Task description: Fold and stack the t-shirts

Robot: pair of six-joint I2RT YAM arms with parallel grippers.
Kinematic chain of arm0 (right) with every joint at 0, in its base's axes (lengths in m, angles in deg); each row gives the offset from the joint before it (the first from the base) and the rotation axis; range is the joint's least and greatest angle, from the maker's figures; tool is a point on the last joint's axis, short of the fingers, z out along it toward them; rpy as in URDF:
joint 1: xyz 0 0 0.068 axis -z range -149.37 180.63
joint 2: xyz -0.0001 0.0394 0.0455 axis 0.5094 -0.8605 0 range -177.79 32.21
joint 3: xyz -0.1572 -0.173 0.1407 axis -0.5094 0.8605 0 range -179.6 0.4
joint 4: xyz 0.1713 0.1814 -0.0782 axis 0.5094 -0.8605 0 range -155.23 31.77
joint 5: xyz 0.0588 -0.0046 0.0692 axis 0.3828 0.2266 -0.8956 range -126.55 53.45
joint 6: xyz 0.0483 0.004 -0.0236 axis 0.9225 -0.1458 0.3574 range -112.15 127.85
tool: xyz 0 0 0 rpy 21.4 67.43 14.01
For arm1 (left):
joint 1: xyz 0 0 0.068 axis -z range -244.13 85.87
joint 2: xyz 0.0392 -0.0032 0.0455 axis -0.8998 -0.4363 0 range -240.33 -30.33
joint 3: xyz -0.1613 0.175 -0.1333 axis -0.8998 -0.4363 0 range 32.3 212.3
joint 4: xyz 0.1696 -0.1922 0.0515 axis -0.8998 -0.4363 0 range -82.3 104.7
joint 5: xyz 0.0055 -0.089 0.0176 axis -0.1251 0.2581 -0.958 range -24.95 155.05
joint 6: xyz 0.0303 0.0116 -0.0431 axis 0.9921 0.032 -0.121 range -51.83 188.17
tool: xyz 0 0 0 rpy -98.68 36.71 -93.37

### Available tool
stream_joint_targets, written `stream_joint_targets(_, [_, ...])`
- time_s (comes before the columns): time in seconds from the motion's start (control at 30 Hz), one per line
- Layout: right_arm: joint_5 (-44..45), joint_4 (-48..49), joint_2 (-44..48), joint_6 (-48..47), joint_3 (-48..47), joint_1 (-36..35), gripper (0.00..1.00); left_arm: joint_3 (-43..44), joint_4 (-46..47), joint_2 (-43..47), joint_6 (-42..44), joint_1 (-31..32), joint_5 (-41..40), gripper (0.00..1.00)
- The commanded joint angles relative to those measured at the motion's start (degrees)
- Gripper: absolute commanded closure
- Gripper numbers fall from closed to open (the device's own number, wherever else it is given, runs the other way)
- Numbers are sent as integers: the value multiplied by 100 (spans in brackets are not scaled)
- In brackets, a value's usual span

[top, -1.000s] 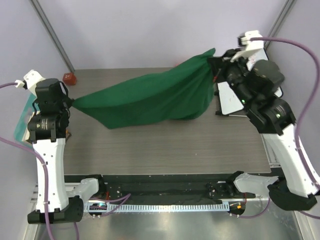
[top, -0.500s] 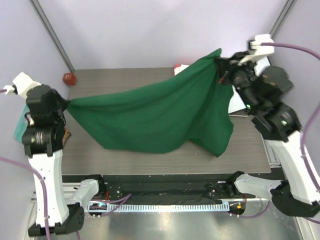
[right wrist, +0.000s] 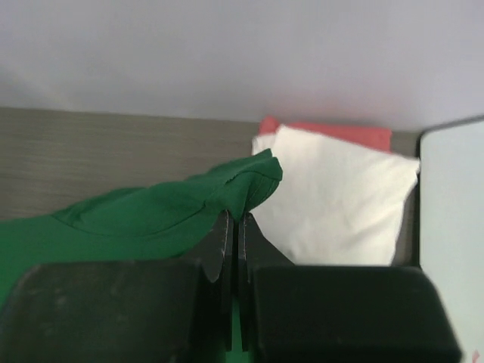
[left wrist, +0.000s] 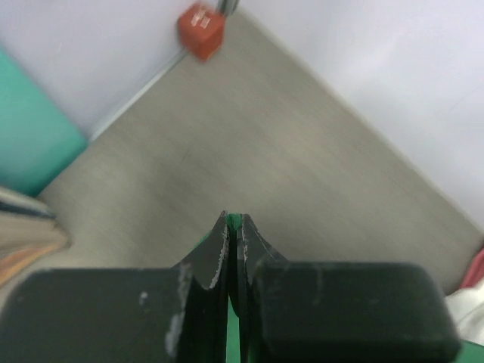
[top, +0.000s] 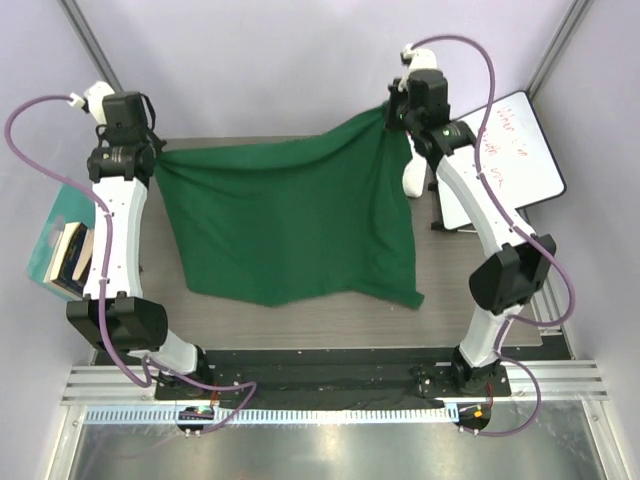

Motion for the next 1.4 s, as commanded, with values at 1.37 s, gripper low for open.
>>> stream_joint_targets(1.37, [-1844, -651, 4332, 2270, 6226, 432, 99, -3041, -1226, 2294, -148, -65, 59, 100])
